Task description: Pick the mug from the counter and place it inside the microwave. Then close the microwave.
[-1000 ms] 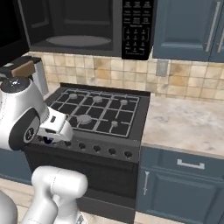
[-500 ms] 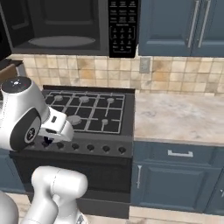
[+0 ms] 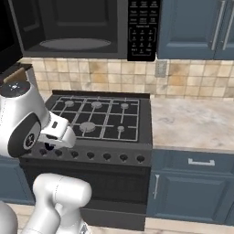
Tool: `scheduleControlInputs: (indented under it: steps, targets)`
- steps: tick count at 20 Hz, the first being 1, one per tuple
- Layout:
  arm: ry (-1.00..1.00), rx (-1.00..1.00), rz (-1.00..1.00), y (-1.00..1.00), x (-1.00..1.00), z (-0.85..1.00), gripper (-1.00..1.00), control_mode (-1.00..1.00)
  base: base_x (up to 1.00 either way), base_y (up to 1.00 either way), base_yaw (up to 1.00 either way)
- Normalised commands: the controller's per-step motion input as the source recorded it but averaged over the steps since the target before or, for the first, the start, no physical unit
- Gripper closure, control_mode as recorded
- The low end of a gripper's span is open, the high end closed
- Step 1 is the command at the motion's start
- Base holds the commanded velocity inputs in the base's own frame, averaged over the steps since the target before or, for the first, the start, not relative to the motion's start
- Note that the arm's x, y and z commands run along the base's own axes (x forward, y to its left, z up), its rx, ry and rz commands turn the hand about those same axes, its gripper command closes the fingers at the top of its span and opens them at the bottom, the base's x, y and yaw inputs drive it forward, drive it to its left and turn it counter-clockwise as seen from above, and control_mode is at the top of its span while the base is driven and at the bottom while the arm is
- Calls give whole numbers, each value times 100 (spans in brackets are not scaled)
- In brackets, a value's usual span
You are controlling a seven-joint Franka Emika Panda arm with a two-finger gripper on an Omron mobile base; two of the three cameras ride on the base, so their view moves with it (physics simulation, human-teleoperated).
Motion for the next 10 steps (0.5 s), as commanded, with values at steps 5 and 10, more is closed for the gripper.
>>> scheduleControlInputs:
  steps: [5, 10]
  targets:
    - [0, 0, 0, 0, 0, 0, 100, 100, 51, 17, 0]
    - [0, 0, 0, 0, 0, 0, 100, 100, 10, 15, 0]
